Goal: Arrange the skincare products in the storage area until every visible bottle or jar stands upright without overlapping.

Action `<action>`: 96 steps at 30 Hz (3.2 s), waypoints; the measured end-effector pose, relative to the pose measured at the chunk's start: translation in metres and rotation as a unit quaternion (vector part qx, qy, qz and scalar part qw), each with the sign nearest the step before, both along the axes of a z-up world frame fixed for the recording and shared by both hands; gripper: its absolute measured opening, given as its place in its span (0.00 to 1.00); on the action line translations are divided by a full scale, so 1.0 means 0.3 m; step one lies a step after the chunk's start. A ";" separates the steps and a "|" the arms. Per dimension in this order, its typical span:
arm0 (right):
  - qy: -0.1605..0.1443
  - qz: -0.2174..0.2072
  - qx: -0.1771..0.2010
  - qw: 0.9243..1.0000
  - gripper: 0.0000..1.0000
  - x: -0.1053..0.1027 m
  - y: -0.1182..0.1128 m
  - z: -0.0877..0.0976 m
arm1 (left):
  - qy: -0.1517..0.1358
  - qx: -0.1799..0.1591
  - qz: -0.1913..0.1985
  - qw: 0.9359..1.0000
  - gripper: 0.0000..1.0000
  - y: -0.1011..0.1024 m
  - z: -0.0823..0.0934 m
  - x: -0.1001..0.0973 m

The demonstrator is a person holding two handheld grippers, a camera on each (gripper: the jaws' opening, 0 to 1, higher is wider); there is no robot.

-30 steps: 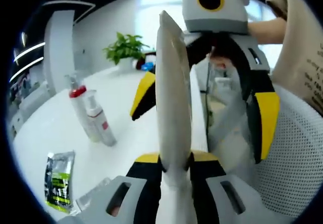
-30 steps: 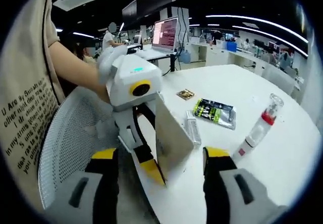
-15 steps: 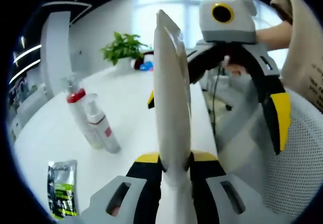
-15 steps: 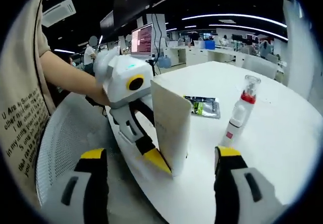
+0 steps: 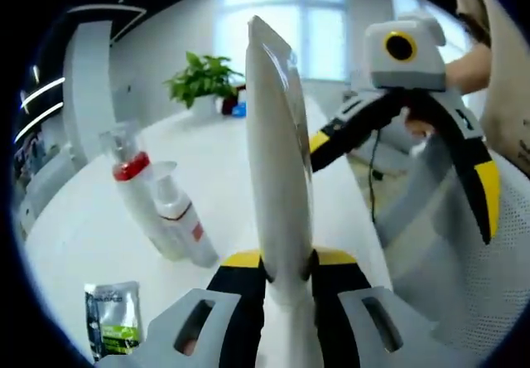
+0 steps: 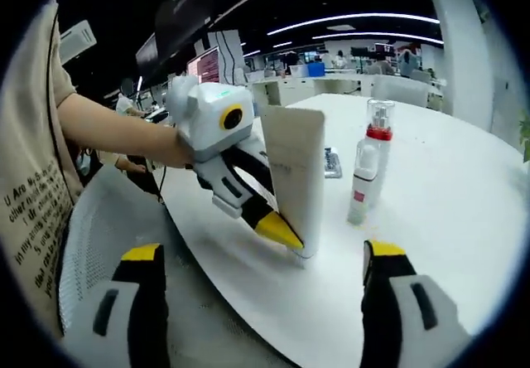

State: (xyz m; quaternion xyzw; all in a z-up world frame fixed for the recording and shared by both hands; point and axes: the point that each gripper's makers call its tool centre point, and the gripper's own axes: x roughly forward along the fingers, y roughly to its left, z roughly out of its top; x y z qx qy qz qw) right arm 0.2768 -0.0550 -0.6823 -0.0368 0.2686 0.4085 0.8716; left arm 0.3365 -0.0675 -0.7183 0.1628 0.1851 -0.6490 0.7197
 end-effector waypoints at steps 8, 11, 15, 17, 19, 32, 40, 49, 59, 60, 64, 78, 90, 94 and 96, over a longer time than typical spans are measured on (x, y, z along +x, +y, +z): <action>0.006 -0.025 0.008 1.000 0.97 0.011 -0.019 -0.006 | -0.005 0.003 0.001 1.000 0.17 0.018 0.000 0.094; 0.006 -0.032 0.010 0.999 0.97 0.015 -0.021 -0.008 | -0.007 0.005 0.005 1.000 0.17 0.029 0.007 0.128; 0.007 -0.047 0.022 0.999 0.98 0.019 -0.022 -0.006 | -0.009 0.006 0.017 1.000 0.17 0.049 0.016 0.180; 0.004 -0.050 0.015 0.999 0.98 0.020 -0.031 -0.008 | -0.009 0.005 0.022 1.000 0.17 0.057 0.019 0.203; 0.005 -0.060 0.022 0.998 0.99 0.025 -0.040 -0.004 | -0.009 0.004 0.028 1.000 0.17 0.064 0.021 0.226; 0.016 -0.069 0.017 0.997 0.97 0.018 -0.049 -0.016 | -0.007 -0.001 0.059 0.998 0.17 0.086 0.034 0.392; 0.019 -0.071 0.013 0.997 0.96 0.017 -0.050 -0.020 | -0.006 -0.006 0.066 0.998 0.17 0.074 0.036 0.431; 0.022 -0.070 0.012 0.997 0.96 0.016 -0.050 -0.025 | 0.003 -0.003 0.062 0.998 0.18 0.065 0.033 0.434; 0.022 -0.064 0.012 0.998 0.96 0.014 -0.044 -0.024 | 0.009 0.009 0.105 0.994 0.38 0.085 0.035 0.425; 0.021 -0.063 0.012 0.998 0.96 0.014 -0.043 -0.023 | 0.011 0.001 0.115 0.993 0.40 0.089 0.043 0.423; 0.018 -0.054 0.010 0.998 0.96 0.010 -0.036 -0.022 | 0.017 -0.004 0.159 0.987 0.51 0.137 0.057 0.400; -0.020 -0.051 0.008 0.998 0.95 0.029 -0.043 0.046 | 0.056 -0.014 0.240 0.969 0.71 0.327 0.048 0.176; -0.036 -0.098 0.054 0.993 0.96 0.002 -0.039 0.132 | 0.058 -0.023 0.281 0.958 0.83 0.395 0.129 0.016; -0.039 -0.109 0.064 0.991 0.96 -0.003 -0.027 0.151 | 0.061 -0.034 0.294 0.953 0.86 0.416 0.171 -0.059; -0.044 -0.113 0.068 0.990 0.95 -0.004 -0.018 0.165 | 0.067 -0.036 0.304 0.950 0.87 0.430 0.187 -0.087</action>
